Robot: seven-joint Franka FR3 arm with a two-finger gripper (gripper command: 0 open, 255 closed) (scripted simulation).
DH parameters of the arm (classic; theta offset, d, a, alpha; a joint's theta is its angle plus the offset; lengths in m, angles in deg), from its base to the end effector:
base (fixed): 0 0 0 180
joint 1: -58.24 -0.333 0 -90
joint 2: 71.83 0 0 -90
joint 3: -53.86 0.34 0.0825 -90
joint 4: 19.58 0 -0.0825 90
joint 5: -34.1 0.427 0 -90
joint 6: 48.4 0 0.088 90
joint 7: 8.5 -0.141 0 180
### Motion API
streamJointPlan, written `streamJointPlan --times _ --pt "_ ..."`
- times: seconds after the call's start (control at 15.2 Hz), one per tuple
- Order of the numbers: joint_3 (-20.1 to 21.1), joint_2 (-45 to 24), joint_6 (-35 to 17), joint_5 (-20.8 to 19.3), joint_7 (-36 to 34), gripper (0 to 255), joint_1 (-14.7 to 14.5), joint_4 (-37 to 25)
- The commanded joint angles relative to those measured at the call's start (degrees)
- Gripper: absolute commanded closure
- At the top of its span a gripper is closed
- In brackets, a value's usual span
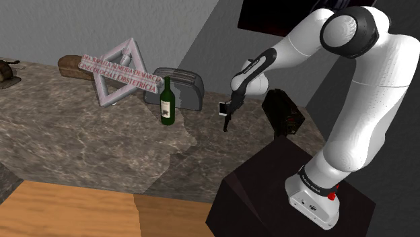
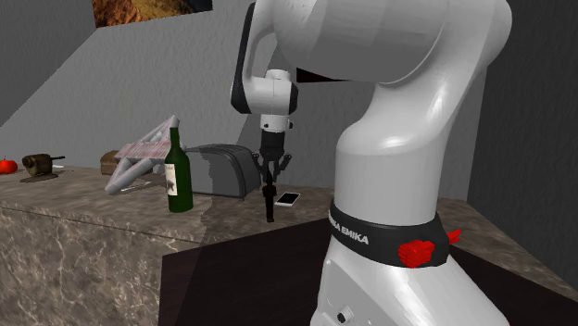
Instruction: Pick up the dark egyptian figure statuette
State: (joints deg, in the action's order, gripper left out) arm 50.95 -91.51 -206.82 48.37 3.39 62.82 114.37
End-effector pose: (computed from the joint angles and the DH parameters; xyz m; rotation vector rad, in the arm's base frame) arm 0.5486 -0.0811 0.1462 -3.0609 0.2260 -0.1508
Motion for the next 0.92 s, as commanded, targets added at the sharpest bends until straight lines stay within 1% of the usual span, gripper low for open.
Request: streamJointPlan --times 0.0,0.86 --pt "0.0 0.0 -0.1 0.0 0.1 255 0.0 0.1" --pt "-2.1 9.3 8.8 -3.9 -3.5 255 -1.3 0.5"
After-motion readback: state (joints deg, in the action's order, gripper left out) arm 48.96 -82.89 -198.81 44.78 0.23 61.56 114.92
